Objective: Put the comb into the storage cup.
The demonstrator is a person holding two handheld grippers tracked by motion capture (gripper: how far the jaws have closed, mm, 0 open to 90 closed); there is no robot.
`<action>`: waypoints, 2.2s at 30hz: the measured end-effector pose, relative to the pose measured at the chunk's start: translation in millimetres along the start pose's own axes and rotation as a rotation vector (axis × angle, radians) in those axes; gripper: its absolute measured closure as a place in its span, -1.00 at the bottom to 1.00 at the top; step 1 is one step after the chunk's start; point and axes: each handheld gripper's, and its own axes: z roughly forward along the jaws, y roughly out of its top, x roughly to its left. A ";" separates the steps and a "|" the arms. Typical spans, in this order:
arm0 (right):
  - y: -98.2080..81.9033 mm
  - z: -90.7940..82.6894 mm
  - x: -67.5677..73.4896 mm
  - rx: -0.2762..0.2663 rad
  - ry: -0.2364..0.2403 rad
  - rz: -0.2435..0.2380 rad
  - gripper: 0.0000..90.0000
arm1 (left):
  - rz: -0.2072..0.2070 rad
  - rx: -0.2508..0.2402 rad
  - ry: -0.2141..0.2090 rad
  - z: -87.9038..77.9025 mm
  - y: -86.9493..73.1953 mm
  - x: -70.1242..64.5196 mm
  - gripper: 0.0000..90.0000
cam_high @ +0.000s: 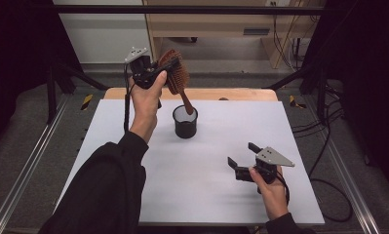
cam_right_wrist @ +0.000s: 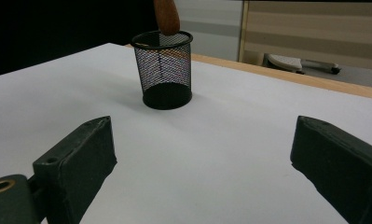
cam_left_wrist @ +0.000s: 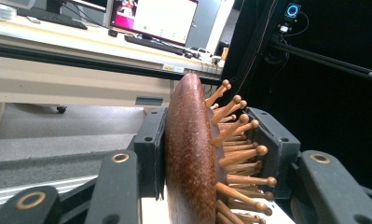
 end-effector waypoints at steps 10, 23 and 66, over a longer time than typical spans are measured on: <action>-0.3 -0.3 -0.3 0.000 0.000 0.007 -0.86 | 0.017 0.011 0.014 -1.1 1.4 5.2 0.15; -0.6 -0.3 -0.5 0.001 -0.001 0.011 -0.86 | 0.020 0.010 0.023 0.4 -0.4 10.0 0.15; -0.9 -0.8 0.0 0.000 0.012 0.017 -0.87 | 0.061 0.033 0.038 8.3 -10.5 7.9 0.14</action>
